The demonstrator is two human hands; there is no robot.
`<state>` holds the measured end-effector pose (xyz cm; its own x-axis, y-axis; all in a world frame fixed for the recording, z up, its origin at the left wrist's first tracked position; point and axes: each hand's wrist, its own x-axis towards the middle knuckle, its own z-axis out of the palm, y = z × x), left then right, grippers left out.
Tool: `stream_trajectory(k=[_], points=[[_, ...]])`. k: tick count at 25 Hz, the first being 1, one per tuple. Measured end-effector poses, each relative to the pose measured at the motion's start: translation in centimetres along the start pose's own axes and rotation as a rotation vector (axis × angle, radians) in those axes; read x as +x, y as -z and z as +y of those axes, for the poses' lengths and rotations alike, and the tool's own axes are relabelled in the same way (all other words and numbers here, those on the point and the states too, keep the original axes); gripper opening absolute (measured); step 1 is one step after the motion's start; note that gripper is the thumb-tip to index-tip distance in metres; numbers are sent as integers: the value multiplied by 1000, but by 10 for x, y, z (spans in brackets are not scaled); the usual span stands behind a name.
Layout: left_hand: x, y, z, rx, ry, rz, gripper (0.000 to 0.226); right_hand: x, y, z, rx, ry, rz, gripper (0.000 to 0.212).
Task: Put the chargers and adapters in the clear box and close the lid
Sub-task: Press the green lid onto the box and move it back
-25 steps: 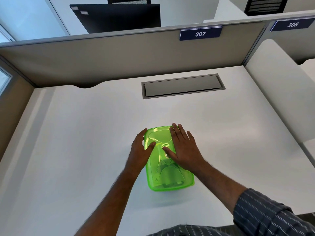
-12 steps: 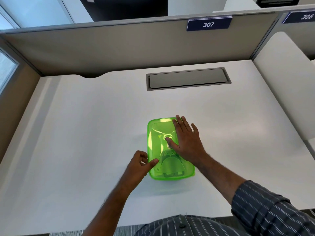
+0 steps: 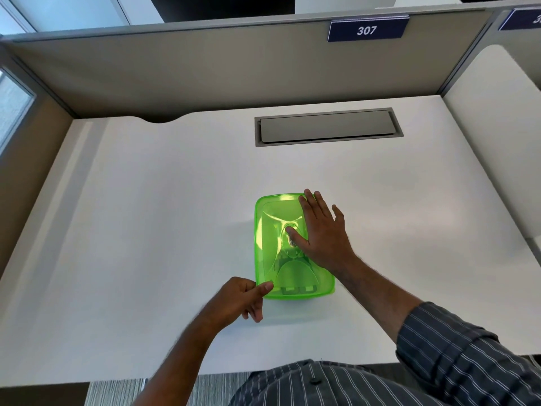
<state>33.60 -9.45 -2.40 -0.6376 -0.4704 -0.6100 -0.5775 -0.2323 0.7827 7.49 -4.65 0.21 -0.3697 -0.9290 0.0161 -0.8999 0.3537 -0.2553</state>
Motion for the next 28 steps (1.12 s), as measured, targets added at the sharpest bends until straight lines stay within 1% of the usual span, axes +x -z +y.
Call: stream_trajectory(k=[4,6,12,19,21,23,25,27,28], points=[[1,-2,-5,11,-19,87,68,1,-2,0,-2,-1,3,80],[0,-3,-8,8,-29,103,66,1,-3,0,-3,4,11,80],[0,-13,-14,-107,-46,160,61,1,-4,0,-32,12,26,79],[-4,-24,-18,-141,-91,278,57,1,-5,0,-10,24,37,75],[-5,-24,-16,-126,-97,267,57,1,-7,2,13,28,45,73],[-5,-20,-13,-71,-96,238,57,2,-9,5,93,35,75,70],[-4,-15,-11,-50,-91,205,54,0,-10,7,198,-4,147,65],[-4,-13,-8,-47,-80,173,51,-7,-9,12,341,-133,183,61],[-4,-13,-7,-47,-75,166,50,-13,-9,16,420,-203,156,59]])
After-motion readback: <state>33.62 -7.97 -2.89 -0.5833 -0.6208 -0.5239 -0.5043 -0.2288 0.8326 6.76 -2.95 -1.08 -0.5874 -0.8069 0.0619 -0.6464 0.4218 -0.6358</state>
